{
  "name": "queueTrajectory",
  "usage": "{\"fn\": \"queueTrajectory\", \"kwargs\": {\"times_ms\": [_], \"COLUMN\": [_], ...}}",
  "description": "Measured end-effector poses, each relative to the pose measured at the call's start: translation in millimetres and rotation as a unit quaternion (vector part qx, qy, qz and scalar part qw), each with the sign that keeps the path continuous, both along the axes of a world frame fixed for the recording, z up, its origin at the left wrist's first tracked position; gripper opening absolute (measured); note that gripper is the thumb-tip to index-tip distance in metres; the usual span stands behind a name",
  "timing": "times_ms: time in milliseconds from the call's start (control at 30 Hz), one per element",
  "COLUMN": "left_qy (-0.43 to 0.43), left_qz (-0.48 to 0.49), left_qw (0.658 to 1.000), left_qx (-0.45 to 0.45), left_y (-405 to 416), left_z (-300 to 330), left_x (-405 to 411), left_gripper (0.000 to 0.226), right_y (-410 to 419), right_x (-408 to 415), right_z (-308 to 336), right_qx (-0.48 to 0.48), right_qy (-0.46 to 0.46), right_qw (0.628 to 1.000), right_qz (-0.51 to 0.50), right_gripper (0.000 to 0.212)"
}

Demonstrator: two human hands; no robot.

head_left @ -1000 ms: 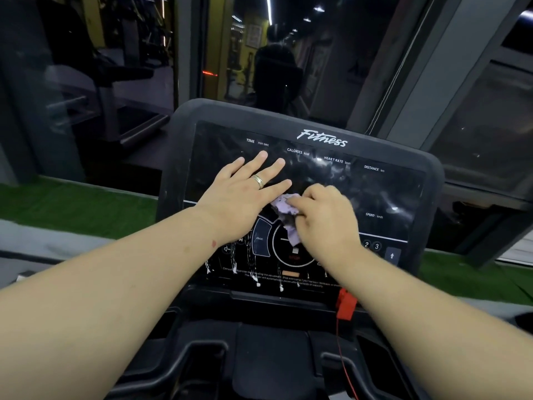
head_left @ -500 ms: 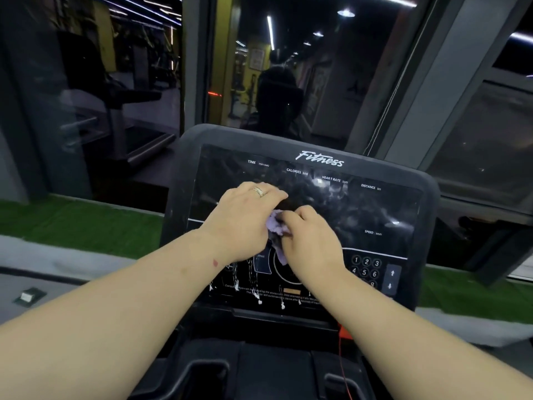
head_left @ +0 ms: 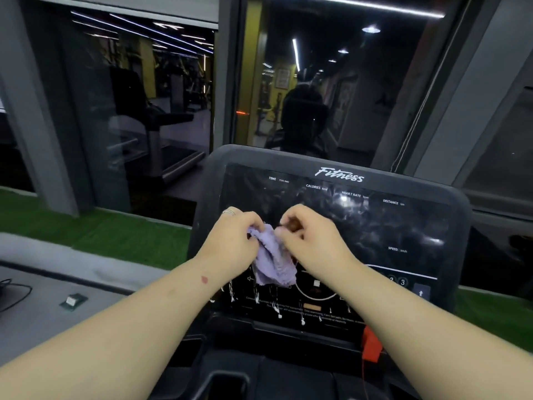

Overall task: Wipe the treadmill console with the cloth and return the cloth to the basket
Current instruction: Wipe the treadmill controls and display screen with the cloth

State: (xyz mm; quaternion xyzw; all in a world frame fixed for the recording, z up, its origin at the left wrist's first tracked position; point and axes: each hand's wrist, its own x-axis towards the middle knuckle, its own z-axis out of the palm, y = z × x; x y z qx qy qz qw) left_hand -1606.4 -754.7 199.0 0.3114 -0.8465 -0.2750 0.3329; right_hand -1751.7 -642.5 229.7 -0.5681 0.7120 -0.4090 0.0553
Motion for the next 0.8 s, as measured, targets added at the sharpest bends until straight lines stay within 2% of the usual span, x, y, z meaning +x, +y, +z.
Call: {"fn": "queueTrajectory", "kwargs": {"times_ms": [67,133,233,300,333,467,600,700,800], "left_qy": [0.019,0.033,0.052,0.064,0.065,0.073,-0.014,-0.032,-0.076], "left_qz": [0.025,0.052,0.090,0.102,0.103,0.096,0.090,0.088,0.075], "left_qw": [1.000,0.998,0.994,0.993,0.993,0.990,0.979,0.978,0.981], "left_qx": [0.002,0.008,0.014,0.004,-0.006,-0.075,-0.182,-0.184,-0.161], "left_y": [5.5,8.9,10.3,13.3,15.4,31.6,28.5,5.3,24.9], "left_z": [-2.6,-3.7,-1.7,1.5,1.6,-13.9,-26.3,-22.9,-34.6], "left_x": [-4.1,-8.0,-10.8,-11.2,-12.1,-21.8,-20.1,-15.3,-19.6], "left_gripper": [0.032,0.027,0.024,0.023,0.022,0.020,0.044,0.041,0.025], "right_y": [-9.7,-23.6,-49.1,-64.4,-71.7,-89.6,-91.2,-89.9,-90.2], "right_x": [-9.9,-21.6,-38.5,-48.2,-52.6,-54.8,-50.0,-48.8,-45.9], "right_z": [14.9,30.2,50.3,57.5,58.5,51.8,47.7,45.7,44.6], "right_qx": [-0.025,-0.043,-0.129,-0.181,-0.173,-0.059,-0.052,-0.052,-0.047], "right_qy": [0.065,0.170,0.355,0.415,0.427,0.449,0.450,0.451,0.449], "right_qw": [0.997,0.983,0.924,0.889,0.884,0.885,0.882,0.880,0.881], "right_qz": [-0.044,-0.062,-0.061,-0.068,-0.080,-0.111,-0.132,-0.137,-0.142], "right_gripper": [0.011,0.017,0.036,0.035,0.036,0.064,0.073,0.074,0.075]}}
